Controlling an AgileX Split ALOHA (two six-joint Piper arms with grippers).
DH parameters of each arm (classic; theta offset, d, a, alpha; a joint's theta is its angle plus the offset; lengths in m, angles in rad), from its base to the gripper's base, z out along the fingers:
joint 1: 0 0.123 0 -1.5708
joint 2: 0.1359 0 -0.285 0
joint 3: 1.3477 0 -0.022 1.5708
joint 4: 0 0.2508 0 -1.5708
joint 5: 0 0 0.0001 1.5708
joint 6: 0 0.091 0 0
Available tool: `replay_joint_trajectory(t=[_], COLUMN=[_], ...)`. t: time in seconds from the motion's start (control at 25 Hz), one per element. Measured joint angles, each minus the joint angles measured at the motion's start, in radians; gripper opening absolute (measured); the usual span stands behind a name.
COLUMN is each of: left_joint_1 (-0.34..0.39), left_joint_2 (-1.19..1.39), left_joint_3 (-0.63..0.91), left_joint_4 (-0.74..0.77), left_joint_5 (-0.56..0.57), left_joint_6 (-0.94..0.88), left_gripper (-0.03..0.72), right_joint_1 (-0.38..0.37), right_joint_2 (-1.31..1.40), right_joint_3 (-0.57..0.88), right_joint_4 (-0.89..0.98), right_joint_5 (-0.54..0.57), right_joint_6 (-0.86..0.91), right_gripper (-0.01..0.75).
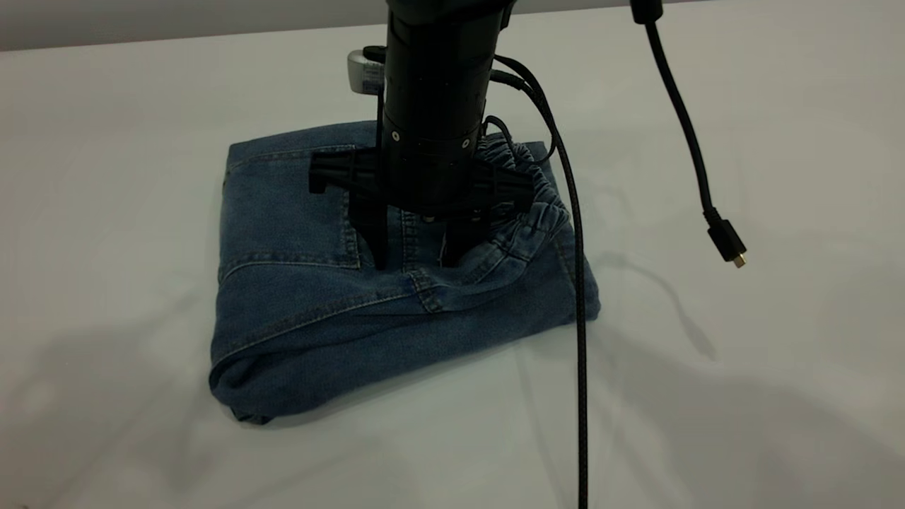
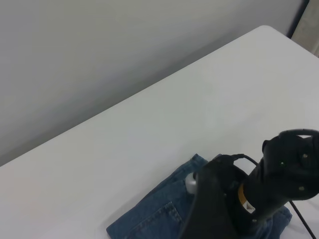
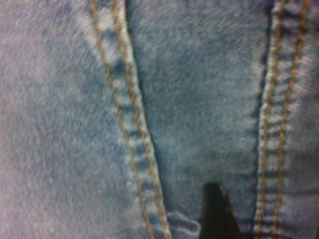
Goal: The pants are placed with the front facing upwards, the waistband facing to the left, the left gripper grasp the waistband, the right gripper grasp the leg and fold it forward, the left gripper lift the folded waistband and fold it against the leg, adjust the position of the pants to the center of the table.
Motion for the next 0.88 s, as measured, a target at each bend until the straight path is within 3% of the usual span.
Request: replay_joint_trajectory(t=[0.24,0.48,0.88], left_joint_1=[0.0,0.0,0.0], left_joint_2=[-0.004,-0.006,-0.006], left_joint_3=[0.0,0.0,0.0], left_joint_4=[0.0,-0.017,-0.035], left_joint_5=[0.0,-0.002,-0.003], left_joint_6=[0.0,0.003,0.009], left_gripper=[0.474,0.474,0.474], right_joint_1=[-0.037,-0.084,-0.082], right_joint_2=[0.0,-0.013,-0.056], right_joint_3=[0.0,0.001,0.002], right_joint_4=[-0.223,-0.329,-0.15], right_joint_5=[0.095,0.249,0.175], right_joint_6=[0.196,0.219,0.162], right_gripper=[0.365,0.365,0.367])
